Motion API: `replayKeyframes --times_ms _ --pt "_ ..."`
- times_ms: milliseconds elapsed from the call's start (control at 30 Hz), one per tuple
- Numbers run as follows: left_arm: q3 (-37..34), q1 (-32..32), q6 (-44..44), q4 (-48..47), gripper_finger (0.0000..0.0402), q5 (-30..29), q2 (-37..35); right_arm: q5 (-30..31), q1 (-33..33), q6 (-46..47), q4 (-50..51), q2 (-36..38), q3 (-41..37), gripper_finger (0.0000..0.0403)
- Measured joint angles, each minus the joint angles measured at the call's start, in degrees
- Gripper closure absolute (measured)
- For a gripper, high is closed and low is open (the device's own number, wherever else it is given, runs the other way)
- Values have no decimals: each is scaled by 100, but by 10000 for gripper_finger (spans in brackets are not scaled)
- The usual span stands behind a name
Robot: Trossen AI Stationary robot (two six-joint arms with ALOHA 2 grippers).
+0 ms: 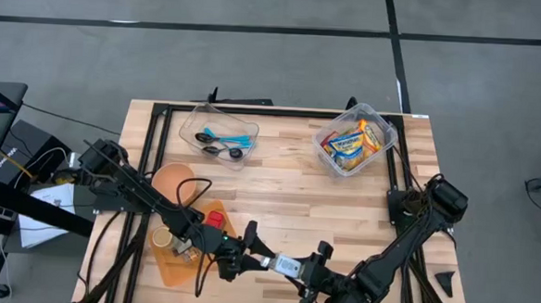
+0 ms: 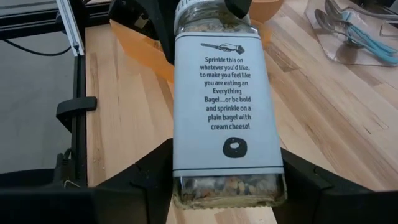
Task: Pick & Place Food Item
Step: Put the white seasoning bottle into the orange bin
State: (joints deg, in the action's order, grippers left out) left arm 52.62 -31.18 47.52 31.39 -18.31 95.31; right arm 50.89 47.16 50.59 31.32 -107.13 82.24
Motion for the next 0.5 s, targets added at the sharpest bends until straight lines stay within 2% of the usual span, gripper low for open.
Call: replayKeyframes --times_ms 300,500 --pt "0 -3 -28 -19 205 -149 0 82 4 -23 8 0 -2 194" --pt "7 -35 -85 -311 205 -540 -225 631 75 -23 -6 0 -2 157"
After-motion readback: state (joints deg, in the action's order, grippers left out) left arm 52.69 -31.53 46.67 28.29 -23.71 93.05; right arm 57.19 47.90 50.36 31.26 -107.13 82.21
